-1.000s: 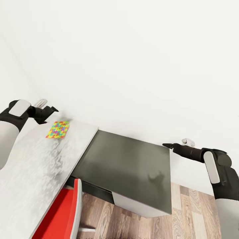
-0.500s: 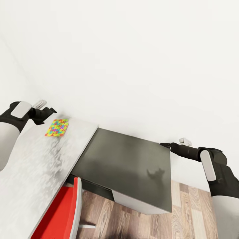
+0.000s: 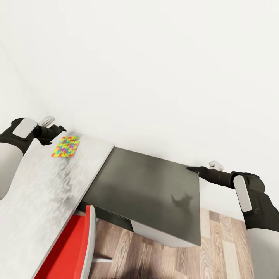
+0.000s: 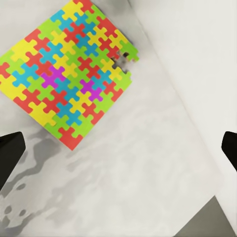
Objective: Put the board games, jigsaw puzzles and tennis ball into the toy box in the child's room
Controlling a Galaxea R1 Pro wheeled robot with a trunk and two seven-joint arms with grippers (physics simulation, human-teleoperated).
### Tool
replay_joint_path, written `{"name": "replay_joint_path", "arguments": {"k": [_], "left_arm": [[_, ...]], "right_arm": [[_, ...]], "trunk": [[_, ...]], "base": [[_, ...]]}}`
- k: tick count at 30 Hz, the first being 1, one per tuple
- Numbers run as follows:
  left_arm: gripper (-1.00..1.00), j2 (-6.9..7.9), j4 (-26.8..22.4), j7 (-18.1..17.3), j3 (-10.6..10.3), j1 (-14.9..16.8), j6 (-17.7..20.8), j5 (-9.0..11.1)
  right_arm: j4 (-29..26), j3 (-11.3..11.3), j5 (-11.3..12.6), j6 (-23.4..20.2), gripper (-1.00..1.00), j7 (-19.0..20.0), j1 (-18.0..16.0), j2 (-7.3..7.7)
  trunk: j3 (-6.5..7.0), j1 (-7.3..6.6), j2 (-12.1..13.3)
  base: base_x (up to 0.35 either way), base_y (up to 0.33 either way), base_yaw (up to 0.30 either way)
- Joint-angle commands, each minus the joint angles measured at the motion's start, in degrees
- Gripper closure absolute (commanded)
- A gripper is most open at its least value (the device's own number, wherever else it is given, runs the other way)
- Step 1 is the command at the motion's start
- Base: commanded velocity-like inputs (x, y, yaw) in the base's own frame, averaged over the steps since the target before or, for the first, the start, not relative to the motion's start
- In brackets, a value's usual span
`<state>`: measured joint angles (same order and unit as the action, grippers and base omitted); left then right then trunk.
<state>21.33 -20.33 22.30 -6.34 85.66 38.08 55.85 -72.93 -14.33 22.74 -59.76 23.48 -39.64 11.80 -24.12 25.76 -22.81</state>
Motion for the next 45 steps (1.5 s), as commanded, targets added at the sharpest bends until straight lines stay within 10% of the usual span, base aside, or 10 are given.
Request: {"name": "replay_joint_path", "arguments": {"k": [1,45], "left_arm": [[-1.0,0.05,-0.1,0.46,-0.42,0.04,0.11,0.6],[-1.0,-0.07,-1.18,0.38,-0.62,-0.58,2.64,0.56]], "right_arm": [[-0.06,-0.09,-0.5,-0.24,-1.0,0.59,-0.04,-0.01],[-3.65,-0.26,-0.45,-0.24,-1.0,0.57,0.33,-0.02]], "trunk": [[-0.19,0.03,-0.11],[-4.29,0.03,-0.11]], "base": [[0.0,0.0,0.0],[0.007,0.0,0.0]]}}
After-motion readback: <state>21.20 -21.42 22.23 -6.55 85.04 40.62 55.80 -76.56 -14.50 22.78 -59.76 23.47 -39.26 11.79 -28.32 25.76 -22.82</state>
